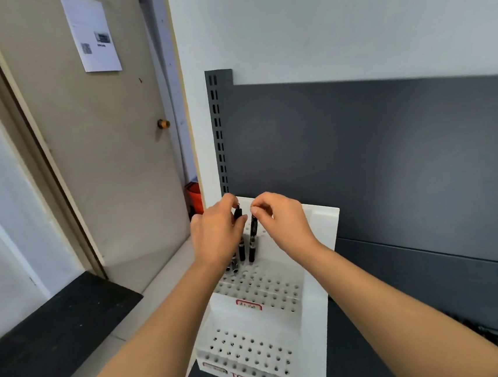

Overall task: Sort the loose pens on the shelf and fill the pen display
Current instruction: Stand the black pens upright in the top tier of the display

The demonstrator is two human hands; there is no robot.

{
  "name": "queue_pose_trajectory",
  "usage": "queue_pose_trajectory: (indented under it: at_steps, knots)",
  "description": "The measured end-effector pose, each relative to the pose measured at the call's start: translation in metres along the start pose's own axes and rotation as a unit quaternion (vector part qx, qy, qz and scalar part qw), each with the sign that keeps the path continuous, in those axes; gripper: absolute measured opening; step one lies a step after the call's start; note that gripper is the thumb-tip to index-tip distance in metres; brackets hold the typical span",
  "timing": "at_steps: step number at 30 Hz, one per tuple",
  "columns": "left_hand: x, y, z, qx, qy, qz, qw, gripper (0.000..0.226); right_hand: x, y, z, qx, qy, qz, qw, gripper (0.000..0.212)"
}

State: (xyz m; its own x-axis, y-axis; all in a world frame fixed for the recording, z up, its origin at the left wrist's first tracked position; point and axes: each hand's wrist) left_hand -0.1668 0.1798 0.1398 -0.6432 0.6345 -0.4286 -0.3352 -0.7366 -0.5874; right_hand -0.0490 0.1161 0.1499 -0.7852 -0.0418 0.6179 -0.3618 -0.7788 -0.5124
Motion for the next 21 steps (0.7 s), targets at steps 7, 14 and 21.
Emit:
queue_pose_trajectory:
  at_steps: [7,14,21]
  knots:
    - [0.01,-0.001,-0.008,0.019,-0.079,-0.046,0.996,0.021,-0.005,-0.007,-0.015,0.009,0.087,0.006,0.996,0.014]
    - [0.025,-0.008,-0.006,0.045,-0.069,-0.074,0.994,0.023,-0.017,-0.006,-0.025,0.033,0.103,0.011,0.994,0.017]
    - [0.02,-0.012,-0.004,0.065,-0.133,-0.072,0.986,0.031,-0.012,-0.012,-0.029,0.058,0.128,0.015,0.99,0.019]
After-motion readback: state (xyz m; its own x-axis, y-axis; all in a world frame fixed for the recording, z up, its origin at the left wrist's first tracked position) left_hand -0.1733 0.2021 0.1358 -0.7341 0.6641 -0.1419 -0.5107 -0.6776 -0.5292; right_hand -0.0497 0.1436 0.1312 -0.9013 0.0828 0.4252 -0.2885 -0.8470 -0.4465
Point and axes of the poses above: each hand's wrist, its own y-axis away from the middle knuckle, its own z-axis out of the back of the hand, x = y × z, and after that the axes turned 2 degrees about -x, right-handed
